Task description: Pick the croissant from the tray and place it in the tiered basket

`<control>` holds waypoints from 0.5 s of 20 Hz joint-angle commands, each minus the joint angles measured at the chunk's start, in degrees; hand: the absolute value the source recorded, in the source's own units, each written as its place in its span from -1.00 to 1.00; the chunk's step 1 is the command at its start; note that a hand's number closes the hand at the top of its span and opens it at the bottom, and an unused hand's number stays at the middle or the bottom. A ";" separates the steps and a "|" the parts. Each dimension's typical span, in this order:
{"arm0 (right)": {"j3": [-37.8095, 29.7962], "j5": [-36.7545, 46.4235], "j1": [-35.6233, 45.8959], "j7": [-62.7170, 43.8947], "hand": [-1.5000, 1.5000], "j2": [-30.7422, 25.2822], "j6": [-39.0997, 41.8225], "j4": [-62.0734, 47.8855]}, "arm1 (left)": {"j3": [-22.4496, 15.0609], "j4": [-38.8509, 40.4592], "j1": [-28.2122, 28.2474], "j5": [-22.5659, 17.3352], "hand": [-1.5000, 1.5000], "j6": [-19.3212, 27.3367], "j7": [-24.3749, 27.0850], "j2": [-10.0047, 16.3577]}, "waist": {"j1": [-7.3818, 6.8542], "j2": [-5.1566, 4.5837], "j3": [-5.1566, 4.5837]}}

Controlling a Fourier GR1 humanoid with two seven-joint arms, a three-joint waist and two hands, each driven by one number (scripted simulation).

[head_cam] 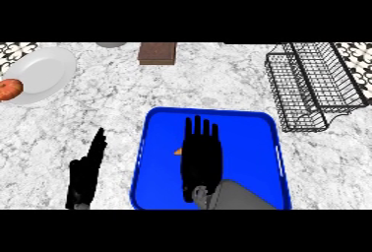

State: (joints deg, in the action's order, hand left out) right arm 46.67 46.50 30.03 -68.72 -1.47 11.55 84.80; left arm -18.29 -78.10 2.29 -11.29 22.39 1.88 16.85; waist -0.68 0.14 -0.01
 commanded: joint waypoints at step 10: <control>-0.01 -6.63 4.03 -14.64 -1.00 1.40 3.82 -4.47 | 0.99 -1.29 0.19 0.41 0.00 -0.80 -2.04 0.00 | -0.07 -0.03 -0.03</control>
State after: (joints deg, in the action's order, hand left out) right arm 46.49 41.65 31.68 -70.09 -1.47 11.82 81.01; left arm -17.76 -78.75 2.61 -10.73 22.15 0.93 16.54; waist -0.75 0.14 -0.01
